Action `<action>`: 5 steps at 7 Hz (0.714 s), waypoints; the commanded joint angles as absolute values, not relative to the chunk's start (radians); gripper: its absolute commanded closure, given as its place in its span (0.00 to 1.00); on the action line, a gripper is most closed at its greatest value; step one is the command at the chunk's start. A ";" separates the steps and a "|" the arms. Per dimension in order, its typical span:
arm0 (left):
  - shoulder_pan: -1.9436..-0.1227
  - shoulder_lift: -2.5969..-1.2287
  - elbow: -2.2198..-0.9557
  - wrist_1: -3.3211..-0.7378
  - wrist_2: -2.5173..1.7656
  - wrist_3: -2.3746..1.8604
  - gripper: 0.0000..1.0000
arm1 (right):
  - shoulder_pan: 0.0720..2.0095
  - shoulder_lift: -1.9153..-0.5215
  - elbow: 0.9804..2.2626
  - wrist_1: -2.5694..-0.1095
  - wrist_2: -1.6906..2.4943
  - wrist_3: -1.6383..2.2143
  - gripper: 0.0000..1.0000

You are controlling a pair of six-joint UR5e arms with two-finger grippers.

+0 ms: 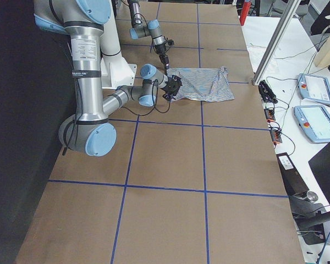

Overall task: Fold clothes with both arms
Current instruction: 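Grasp the near corner of the shirt with the left gripper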

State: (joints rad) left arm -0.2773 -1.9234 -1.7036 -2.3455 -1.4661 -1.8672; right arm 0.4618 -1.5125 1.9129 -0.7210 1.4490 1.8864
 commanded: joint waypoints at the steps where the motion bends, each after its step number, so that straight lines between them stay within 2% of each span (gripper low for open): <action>1: -0.279 -1.924 -1.703 -2.345 -1.465 -1.871 1.00 | 0.462 -1.513 1.913 -0.721 1.450 1.887 0.02; 4: -0.279 -1.924 -1.703 -2.345 -1.463 -1.868 1.00 | 0.439 -1.508 1.913 -0.727 1.442 1.890 0.02; 5: -0.281 -1.924 -1.704 -2.345 -1.465 -1.867 1.00 | 0.422 -1.461 1.920 -0.832 1.433 1.911 0.03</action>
